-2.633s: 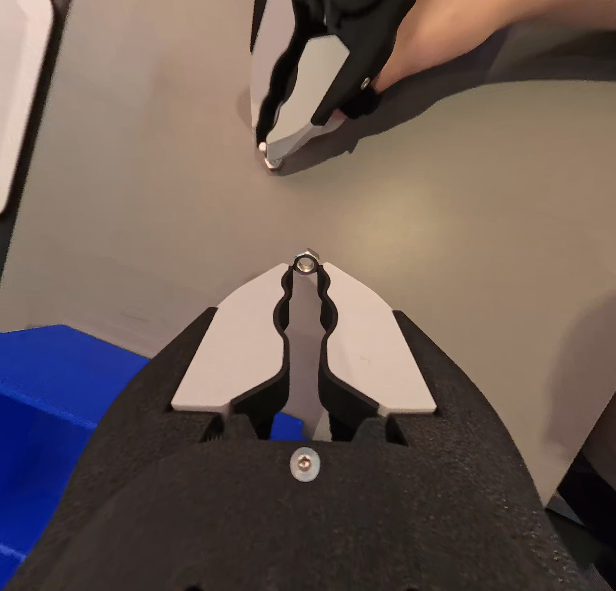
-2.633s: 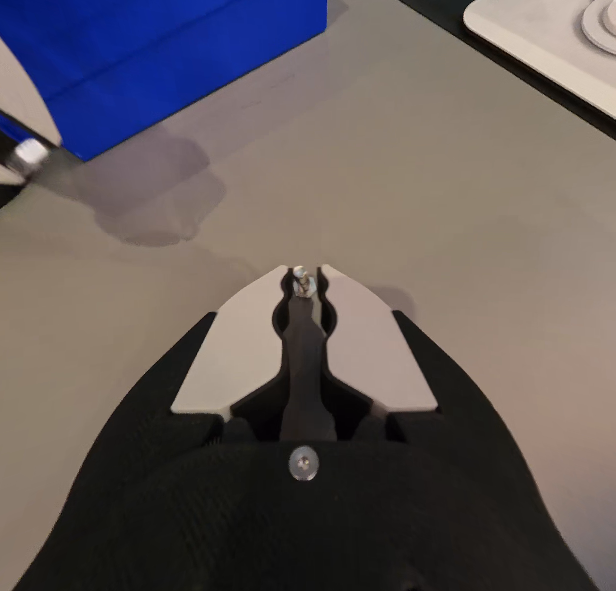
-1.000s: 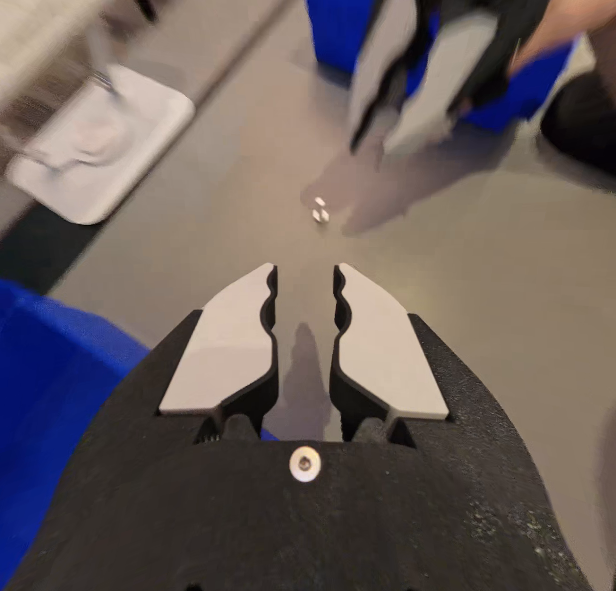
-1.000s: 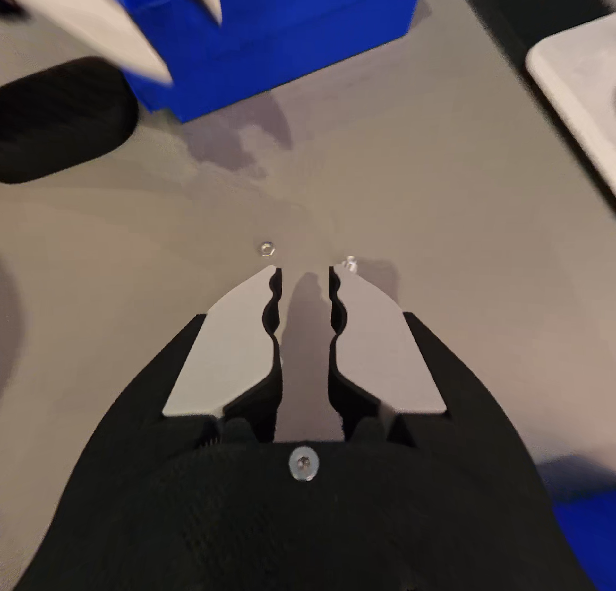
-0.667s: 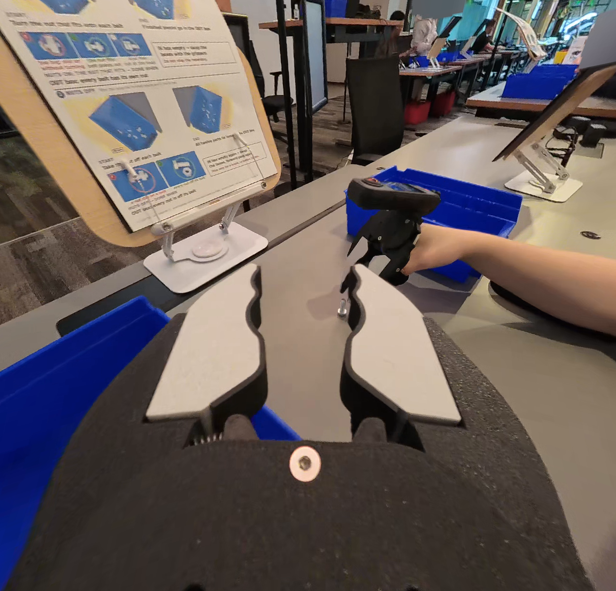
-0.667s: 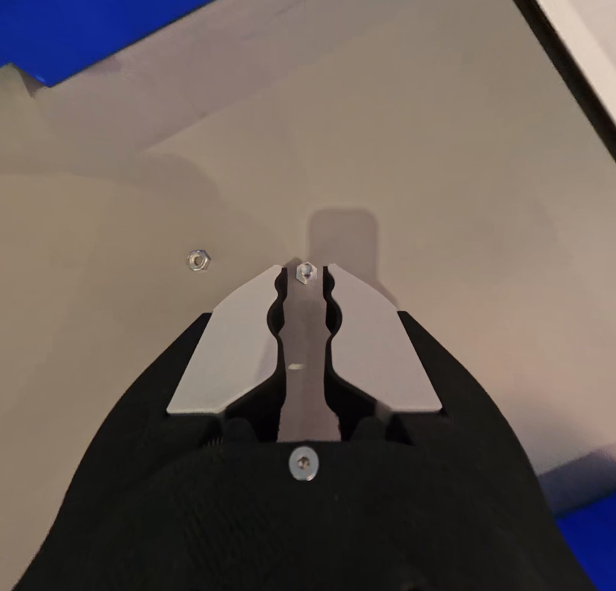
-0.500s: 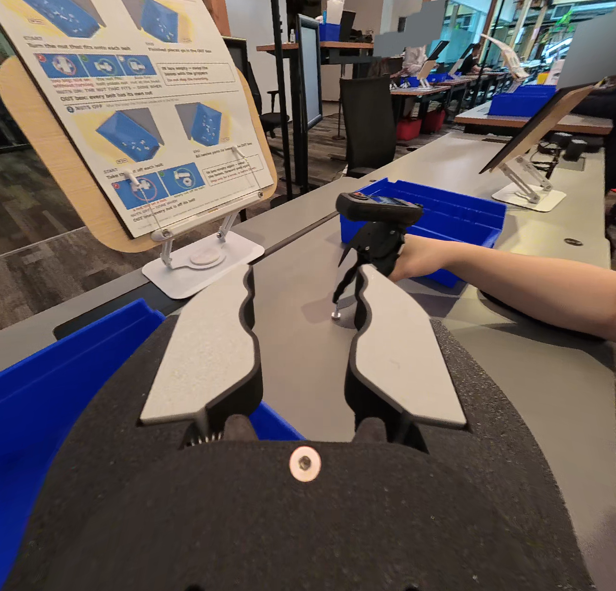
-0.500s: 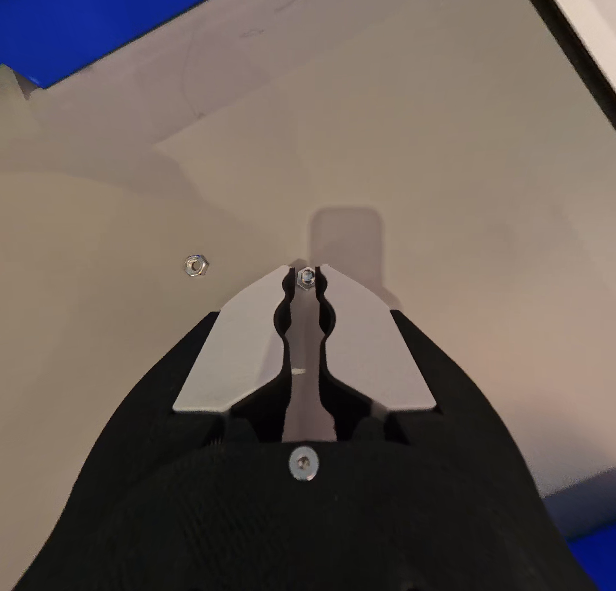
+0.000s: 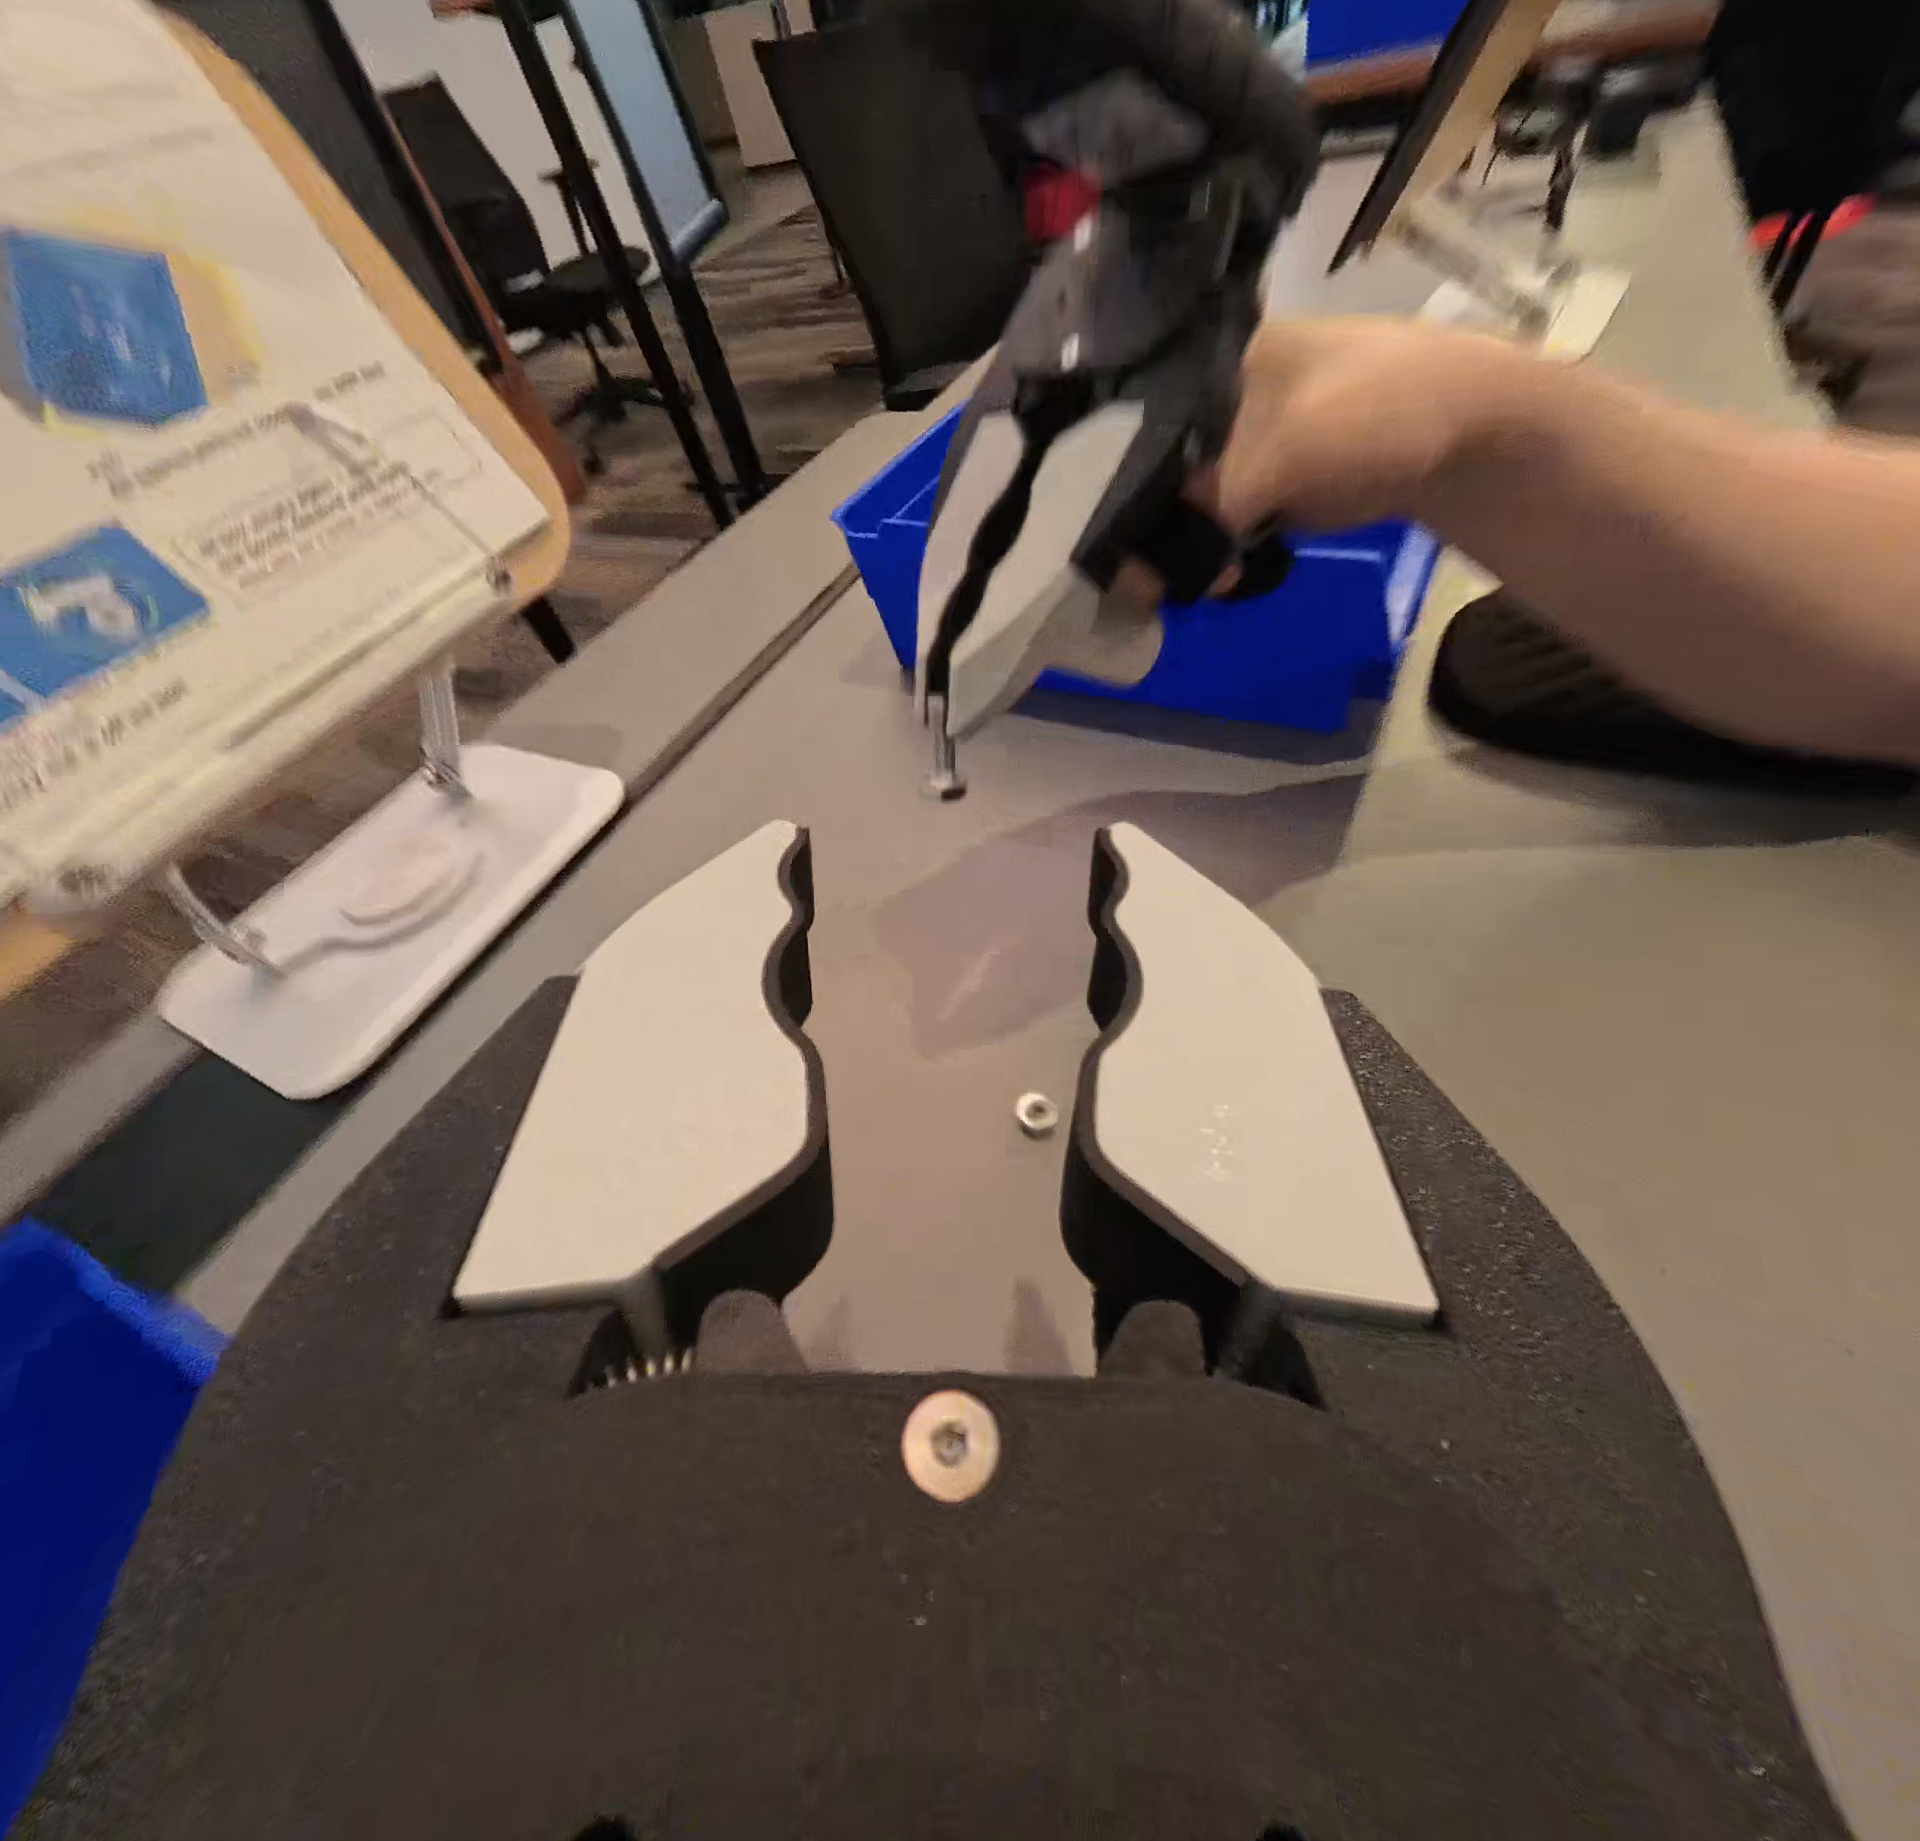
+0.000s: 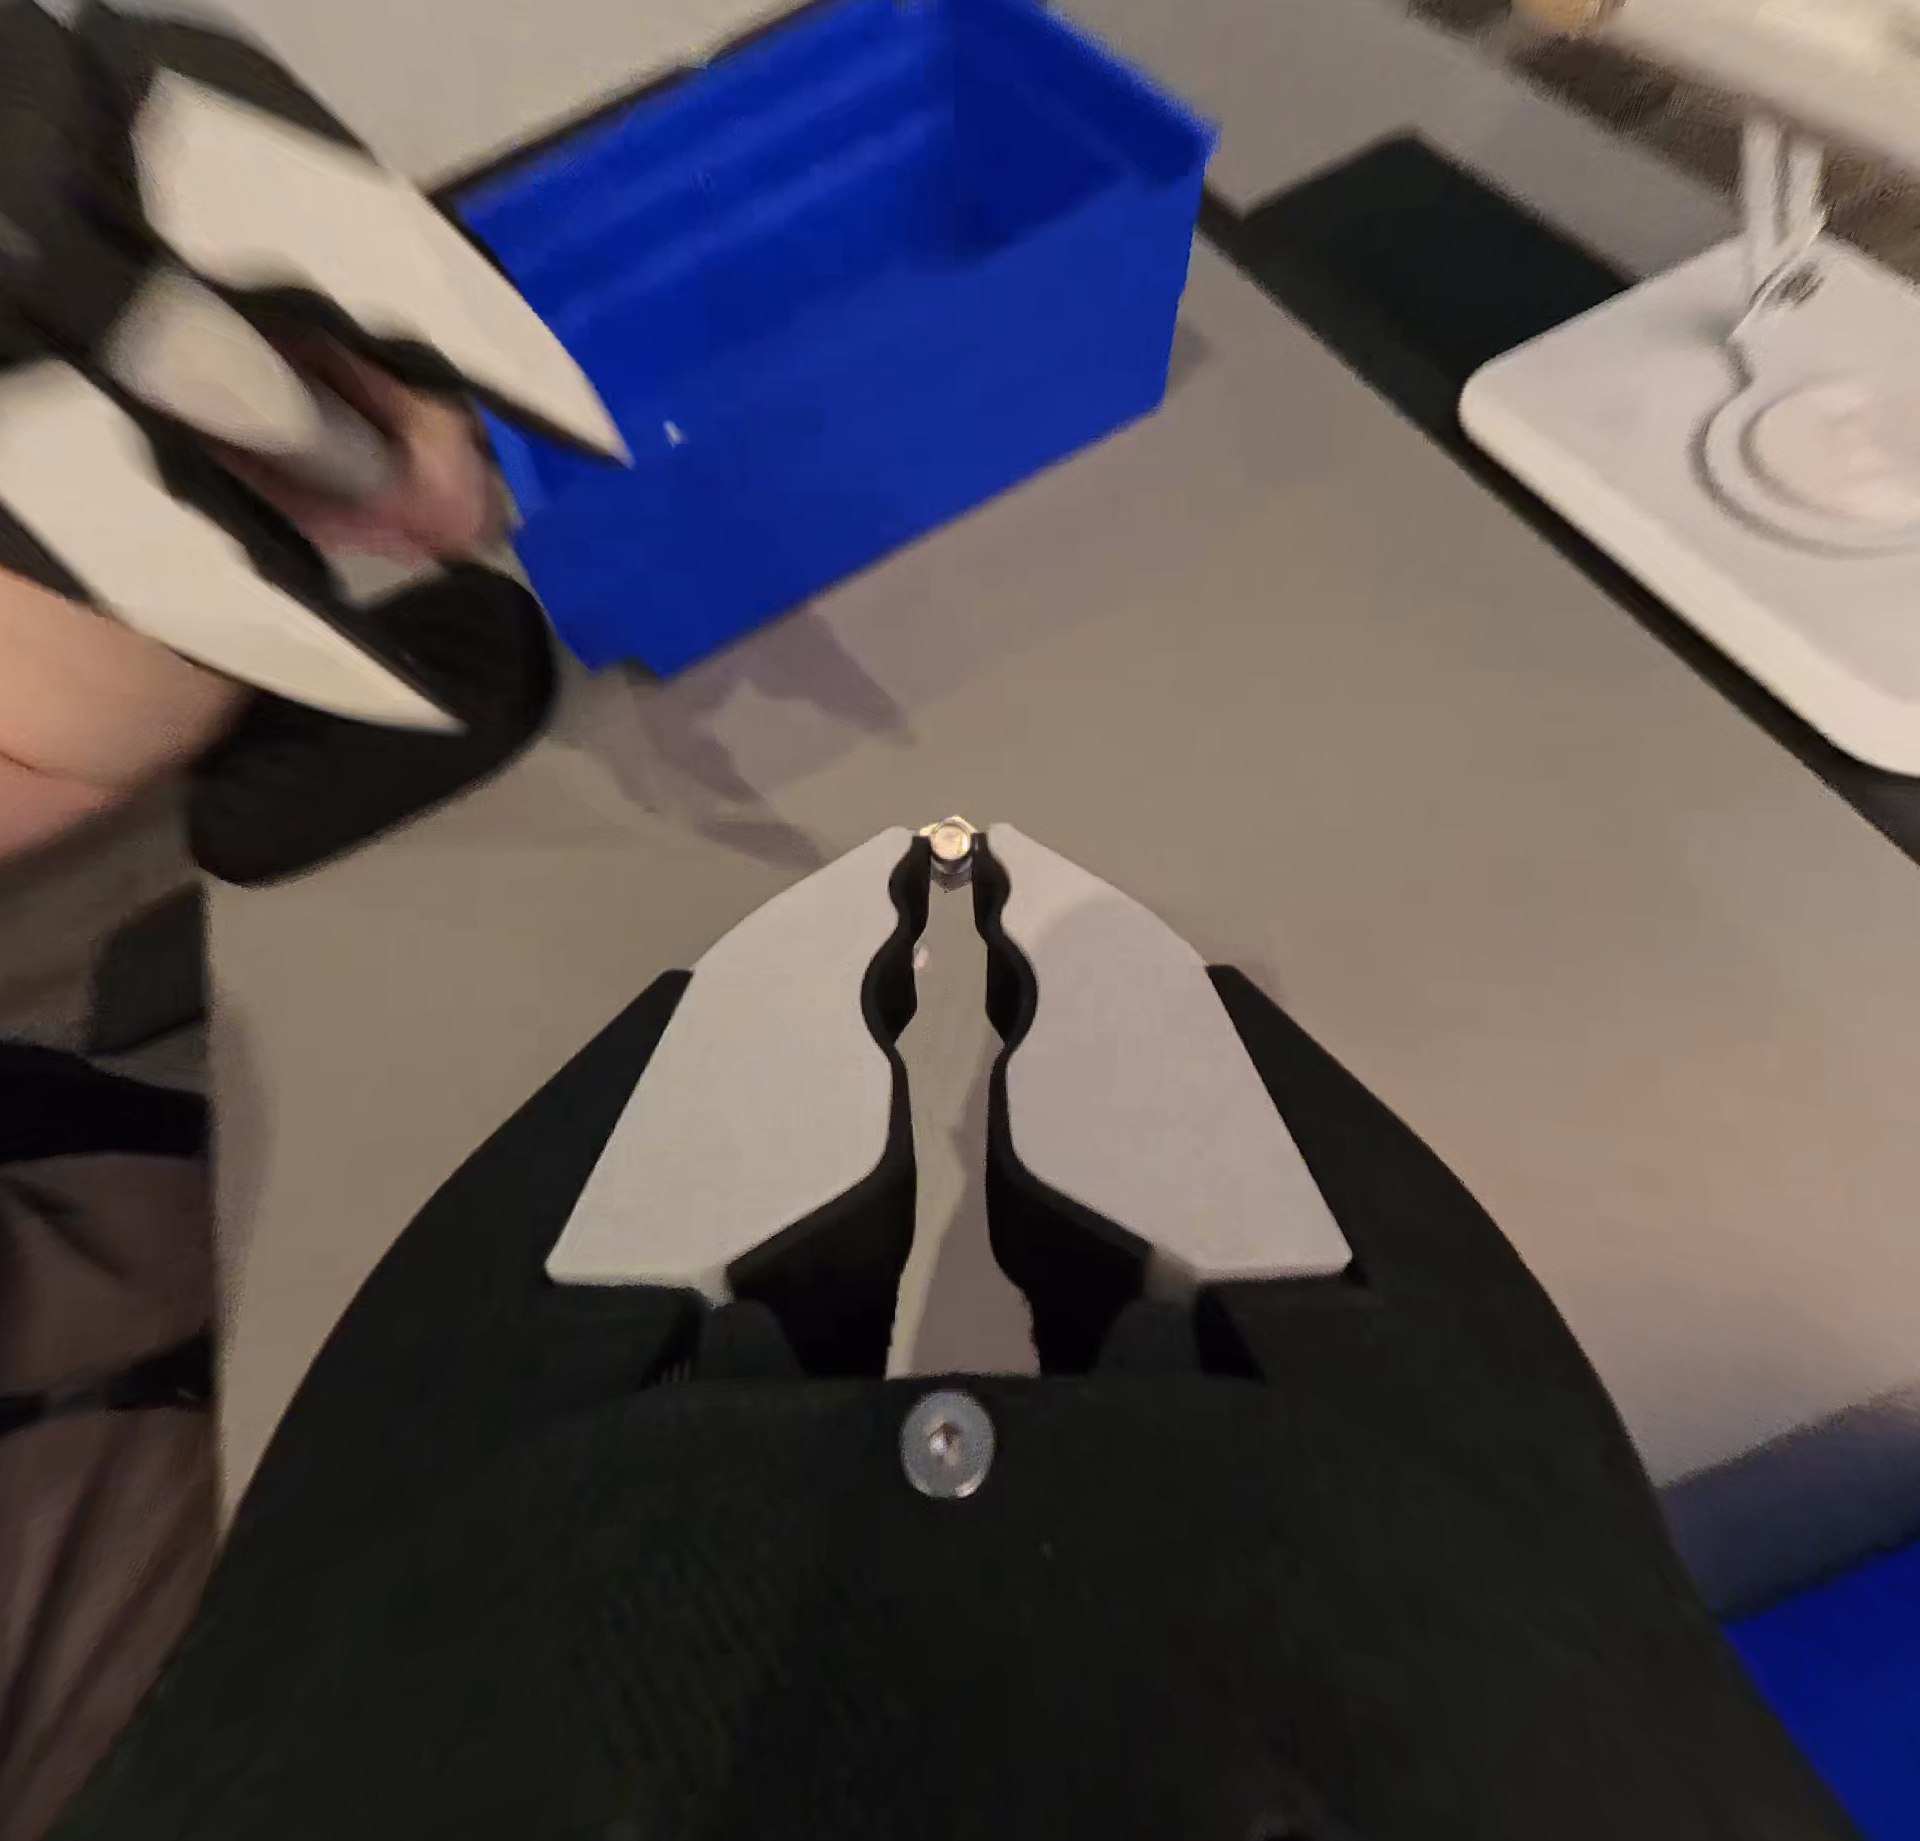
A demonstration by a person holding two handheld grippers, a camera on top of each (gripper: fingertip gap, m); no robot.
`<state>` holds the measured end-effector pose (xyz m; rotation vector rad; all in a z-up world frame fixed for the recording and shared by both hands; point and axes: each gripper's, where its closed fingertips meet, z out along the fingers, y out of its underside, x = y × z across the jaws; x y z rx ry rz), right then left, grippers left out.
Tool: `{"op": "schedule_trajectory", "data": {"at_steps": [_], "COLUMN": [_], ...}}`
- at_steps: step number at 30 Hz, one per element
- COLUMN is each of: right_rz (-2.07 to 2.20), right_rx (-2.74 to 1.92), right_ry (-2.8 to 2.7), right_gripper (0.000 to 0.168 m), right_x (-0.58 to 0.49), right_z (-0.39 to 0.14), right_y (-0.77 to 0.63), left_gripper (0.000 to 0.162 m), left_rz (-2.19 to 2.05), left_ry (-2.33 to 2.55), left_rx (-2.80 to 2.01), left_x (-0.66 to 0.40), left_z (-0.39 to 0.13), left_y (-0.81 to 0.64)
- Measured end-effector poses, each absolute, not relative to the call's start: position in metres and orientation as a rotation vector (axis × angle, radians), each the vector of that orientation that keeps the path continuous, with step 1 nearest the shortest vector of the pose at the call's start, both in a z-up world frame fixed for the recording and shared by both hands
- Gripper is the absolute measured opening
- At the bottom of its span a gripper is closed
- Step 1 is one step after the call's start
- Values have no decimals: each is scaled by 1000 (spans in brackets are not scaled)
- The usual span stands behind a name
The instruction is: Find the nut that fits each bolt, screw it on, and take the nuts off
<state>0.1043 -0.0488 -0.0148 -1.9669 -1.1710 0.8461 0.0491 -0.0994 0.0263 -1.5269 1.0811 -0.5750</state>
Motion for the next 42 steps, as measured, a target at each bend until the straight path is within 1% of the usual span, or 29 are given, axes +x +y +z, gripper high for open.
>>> {"op": "schedule_trajectory", "data": {"at_steps": [3,5,8,11,13,15,20,22,27,29,34,42], "right_rz": [898,885,845,755,700,642,505,510,475,483,488,462], "right_rx": [-1906,-1885,-1888,-1879,-1893,-1918,-1989,-2002,-2001,-1993,-1980,-1972], "right_ry": [-1077,-1059,-1064,-1046,-1060,-1091,-1125,-1128,-1133,-1144,-1166,-1192], "right_gripper": [9,9,9,9,9,9,9,9,9,9,9,9], "right_x": [114,119,127,134,135,133,130,129,131,132,132,134], "right_z": [23,37,46,51,48,41,22,19,21,22,23,22], "right_y": [-61,-68,-76,-74,-75,-77,-76,-78,-78,-80,-83,-83], "left_gripper": [53,51,48,49,47,41,37,31,30,27,25,21], "left_rz": [-434,-411,-475,-376,-389,-486,-476,-461,-480,-511,-582,-577], "left_ry": [1171,1174,1168,1194,1183,1177,1209,1205,1192,1185,1169,1192], "left_rx": [-1450,-1449,-1413,-1391,-1395,-1380,-1375,-1352,-1357,-1355,-1360,-1350], "left_x": [85,104,130,136,138,144,150,151,154,153,152,154], "left_z": [19,19,29,27,20,15,1,-2,-6,-6,-1,-2], "left_y": [-93,-84,-76,-59,-57,-64,-70,-72,-71,-72,-75,-79]}}
